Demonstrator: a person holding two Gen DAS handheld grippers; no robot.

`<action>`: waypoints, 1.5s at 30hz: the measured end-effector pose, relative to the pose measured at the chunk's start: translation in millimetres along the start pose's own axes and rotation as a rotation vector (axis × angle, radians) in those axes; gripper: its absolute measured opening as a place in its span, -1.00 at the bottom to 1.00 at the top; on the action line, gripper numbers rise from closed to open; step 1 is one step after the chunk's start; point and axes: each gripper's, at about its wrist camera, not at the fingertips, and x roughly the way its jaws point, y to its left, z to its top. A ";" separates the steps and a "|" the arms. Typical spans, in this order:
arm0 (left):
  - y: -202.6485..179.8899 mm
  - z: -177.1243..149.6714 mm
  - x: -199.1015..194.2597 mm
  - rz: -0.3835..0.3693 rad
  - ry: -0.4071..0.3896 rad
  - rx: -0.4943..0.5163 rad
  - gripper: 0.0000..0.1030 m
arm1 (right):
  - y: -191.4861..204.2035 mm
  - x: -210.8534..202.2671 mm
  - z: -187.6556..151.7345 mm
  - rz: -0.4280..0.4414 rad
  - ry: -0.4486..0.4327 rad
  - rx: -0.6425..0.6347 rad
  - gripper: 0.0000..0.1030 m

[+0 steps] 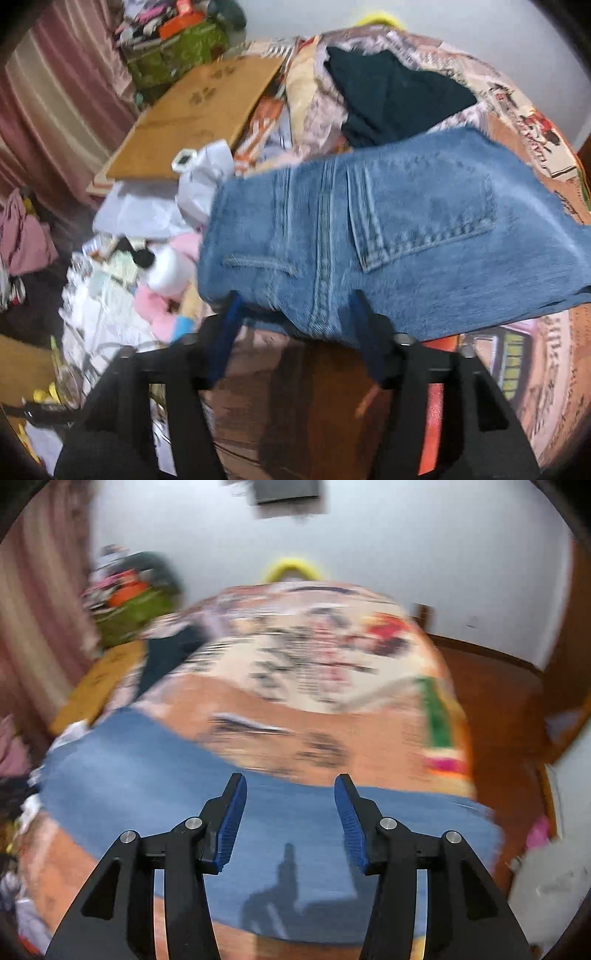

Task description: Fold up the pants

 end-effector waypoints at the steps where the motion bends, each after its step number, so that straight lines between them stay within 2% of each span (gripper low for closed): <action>1: 2.5 4.4 -7.4 0.007 -0.024 0.011 0.45 | 21.5 4.3 2.3 0.040 -0.004 -0.023 -0.11; 3: 8.6 14.9 -19.2 0.003 -0.066 0.007 0.56 | 54.4 13.1 5.2 0.097 -0.011 -0.052 -0.07; 6: 14.0 34.4 -26.0 -0.037 -0.099 -0.020 0.60 | 97.6 28.9 9.8 0.191 -0.014 -0.064 0.23; 9: 7.5 51.9 -19.9 -0.068 -0.110 -0.025 0.64 | 132.9 50.3 16.2 0.244 0.003 -0.082 0.29; 12: -13.4 63.6 -4.3 -0.108 -0.094 0.007 0.64 | 153.6 74.9 17.3 0.285 0.049 -0.075 0.30; 15: -42.8 62.9 22.9 -0.143 -0.039 0.072 0.65 | 166.7 100.1 9.0 0.288 0.104 -0.054 0.30; 19: -65.0 50.5 50.4 -0.134 0.001 0.130 0.69 | 174.4 127.8 -10.2 0.284 0.226 -0.069 0.30; 20: -64.9 47.8 51.0 -0.124 -0.020 0.128 0.79 | 173.4 129.0 -14.8 0.282 0.251 -0.082 0.32; 21: -63.4 46.4 50.7 -0.119 -0.031 0.127 0.83 | 173.4 127.5 -19.8 0.281 0.240 -0.102 0.38; 27: -47.9 37.2 50.5 -0.169 0.003 0.089 0.83 | 164.7 102.1 -34.1 0.298 0.242 -0.094 0.42; 33: -45.3 17.8 30.6 -0.130 -0.007 0.118 0.83 | 148.8 72.0 -39.0 0.276 0.212 -0.078 0.42; 36: -45.3 14.5 16.7 -0.106 -0.018 0.128 0.82 | 122.1 57.7 -32.9 0.183 0.150 -0.064 0.47; 38: -48.8 13.6 6.0 -0.093 -0.033 0.149 0.82 | 96.3 57.1 -30.2 0.077 0.138 -0.038 0.47; 42: -62.8 16.2 -17.4 -0.086 -0.089 0.187 0.82 | 41.5 67.6 -39.3 -0.034 0.187 0.064 0.47; 45: -85.8 25.0 -33.4 -0.083 -0.130 0.227 0.82 | 3.8 76.7 -58.6 -0.097 0.264 0.125 0.47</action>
